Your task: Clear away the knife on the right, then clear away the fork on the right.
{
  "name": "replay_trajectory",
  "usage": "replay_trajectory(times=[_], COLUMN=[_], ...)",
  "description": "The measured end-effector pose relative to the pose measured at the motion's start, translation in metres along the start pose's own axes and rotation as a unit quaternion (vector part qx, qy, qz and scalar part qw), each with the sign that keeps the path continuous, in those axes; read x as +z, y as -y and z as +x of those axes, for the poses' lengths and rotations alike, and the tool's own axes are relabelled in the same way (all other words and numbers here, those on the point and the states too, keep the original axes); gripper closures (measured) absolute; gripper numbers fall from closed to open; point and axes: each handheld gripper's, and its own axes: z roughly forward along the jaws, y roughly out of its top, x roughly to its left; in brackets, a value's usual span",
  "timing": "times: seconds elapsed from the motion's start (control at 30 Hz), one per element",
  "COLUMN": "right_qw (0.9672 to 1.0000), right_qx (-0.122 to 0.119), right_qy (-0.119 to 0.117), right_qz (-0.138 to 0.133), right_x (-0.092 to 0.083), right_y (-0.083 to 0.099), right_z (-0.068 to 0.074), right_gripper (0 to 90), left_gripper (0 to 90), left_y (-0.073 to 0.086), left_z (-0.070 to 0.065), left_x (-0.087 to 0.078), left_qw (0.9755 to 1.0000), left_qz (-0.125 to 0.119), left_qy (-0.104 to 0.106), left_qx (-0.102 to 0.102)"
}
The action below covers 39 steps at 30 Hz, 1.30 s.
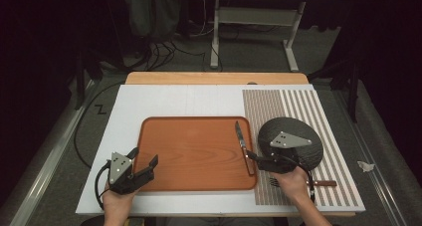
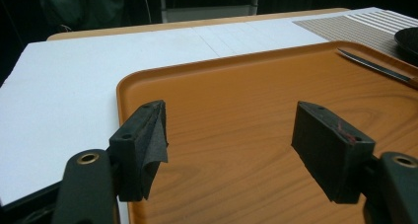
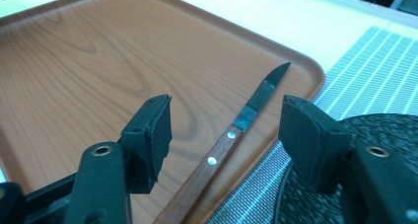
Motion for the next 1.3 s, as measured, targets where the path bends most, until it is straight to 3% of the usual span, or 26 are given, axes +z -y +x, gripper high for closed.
replay_trajectory(times=[0.07,0.43,0.8,1.3], right_qw=[0.9999,0.9989,0.9964,0.9946], right_qx=[-0.001,0.013,0.022,0.033], right_qy=[0.005,0.016,0.042,0.055], right_qz=[-0.015,-0.042,-0.07,-0.082], right_x=[-0.007,-0.023,-0.044,-0.06], right_y=[0.004,0.018,0.031,0.043], right_z=[-0.002,-0.013,-0.024,-0.039], right_gripper=[38.2,33.5,29.4,30.3], left_gripper=[29.6,29.6,29.6,29.6], left_y=[0.0,0.0,0.0,0.0], left_z=[0.0,0.001,0.001,0.0], left_x=[0.0,-0.001,-0.002,-0.002], left_qw=[1.0,1.0,1.0,1.0], left_qz=[0.0,-0.001,-0.004,-0.001], left_qy=[0.0,0.0,0.001,-0.003], left_qx=[0.0,-0.001,-0.002,0.001])
